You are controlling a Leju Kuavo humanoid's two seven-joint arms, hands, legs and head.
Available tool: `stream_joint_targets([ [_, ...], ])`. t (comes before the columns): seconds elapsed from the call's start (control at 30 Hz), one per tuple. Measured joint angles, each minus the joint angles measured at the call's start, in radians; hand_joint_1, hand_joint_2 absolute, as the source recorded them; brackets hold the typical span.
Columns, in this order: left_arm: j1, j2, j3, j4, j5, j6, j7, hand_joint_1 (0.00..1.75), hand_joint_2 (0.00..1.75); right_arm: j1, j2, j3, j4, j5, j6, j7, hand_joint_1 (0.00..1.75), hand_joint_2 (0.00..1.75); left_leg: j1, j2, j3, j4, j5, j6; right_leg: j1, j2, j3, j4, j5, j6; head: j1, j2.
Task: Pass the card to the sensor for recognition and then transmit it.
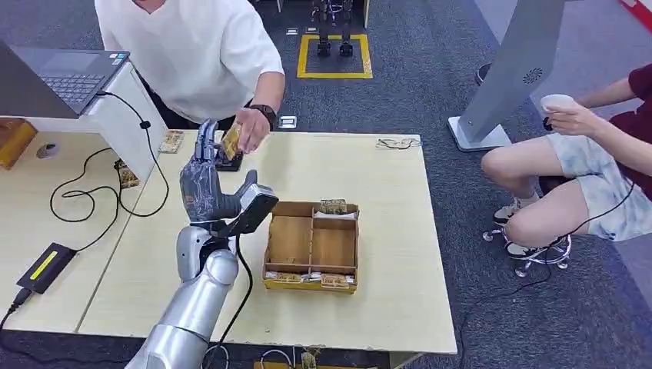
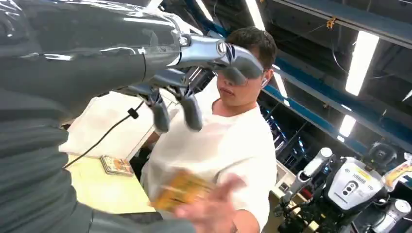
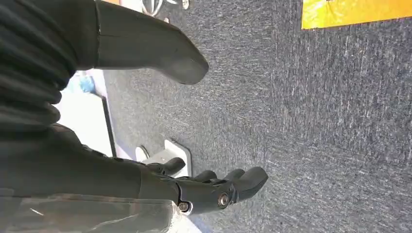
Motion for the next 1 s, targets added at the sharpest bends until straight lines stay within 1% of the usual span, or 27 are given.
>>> stream_joint_targets([
  [0.2, 0.000, 0.000, 0.000, 0.000, 0.000, 0.000, 0.001, 0.00, 1.75, 0.000, -0.002, 0.000, 0.001, 0.000, 0.000, -0.002, 0.00, 1.75, 0.000, 0.000, 0.000, 0.000, 0.000, 0.000, 0.000, 0.000, 0.000, 0.000, 0.000, 0.000, 0.000, 0.000],
  [0.37, 0.002, 0.003, -0.021, -0.002, 0.011, 0.000, 0.006, 0.00, 1.75, 0.000, -0.004, 0.000, 0.001, -0.003, 0.000, -0.005, 0.00, 1.75, 0.000, 0.000, 0.000, 0.000, 0.000, 0.000, 0.000, 0.000, 0.000, 0.000, 0.000, 0.000, 0.000, 0.000],
  [0.5, 0.016, 0.009, -0.034, -0.023, 0.036, 0.000, -0.011, 0.00, 1.75, 0.001, -0.007, 0.000, 0.001, -0.004, 0.000, -0.004, 0.00, 1.75, 0.000, 0.000, 0.000, 0.000, 0.000, 0.000, 0.000, 0.000, 0.000, 0.000, 0.000, 0.000, 0.000, 0.000],
  [0.63, 0.047, 0.011, -0.048, -0.064, 0.068, 0.000, -0.036, 0.00, 1.75, 0.001, -0.010, -0.003, 0.000, -0.006, 0.000, -0.003, 0.00, 1.75, 0.000, 0.000, -0.001, 0.000, 0.000, 0.000, 0.000, 0.000, 0.000, 0.000, 0.000, 0.000, 0.000, 0.000],
  [0.73, 0.071, 0.011, -0.054, -0.094, 0.135, 0.000, -0.063, 0.00, 1.75, 0.002, -0.010, -0.007, 0.000, -0.018, 0.000, 0.000, 0.00, 1.75, 0.000, 0.000, -0.001, 0.000, 0.000, 0.000, 0.000, 0.000, 0.000, 0.000, 0.000, 0.000, 0.000, 0.000],
  [0.83, 0.120, 0.011, -0.071, -0.132, 0.182, 0.000, -0.092, 0.00, 1.75, 0.004, -0.010, -0.014, -0.001, -0.019, 0.001, 0.000, 0.00, 1.75, 0.000, 0.000, -0.001, 0.000, 0.000, 0.000, 0.000, 0.000, 0.000, 0.000, 0.000, 0.000, 0.000, 0.000],
  [1.0, 0.208, 0.015, -0.104, -0.193, 0.208, 0.000, -0.104, 0.00, 1.75, 0.010, -0.009, -0.033, -0.011, -0.022, 0.007, -0.003, 0.00, 1.75, 0.000, 0.000, -0.001, 0.000, -0.001, 0.000, 0.000, 0.000, 0.000, 0.000, -0.001, 0.000, 0.000, 0.000],
])
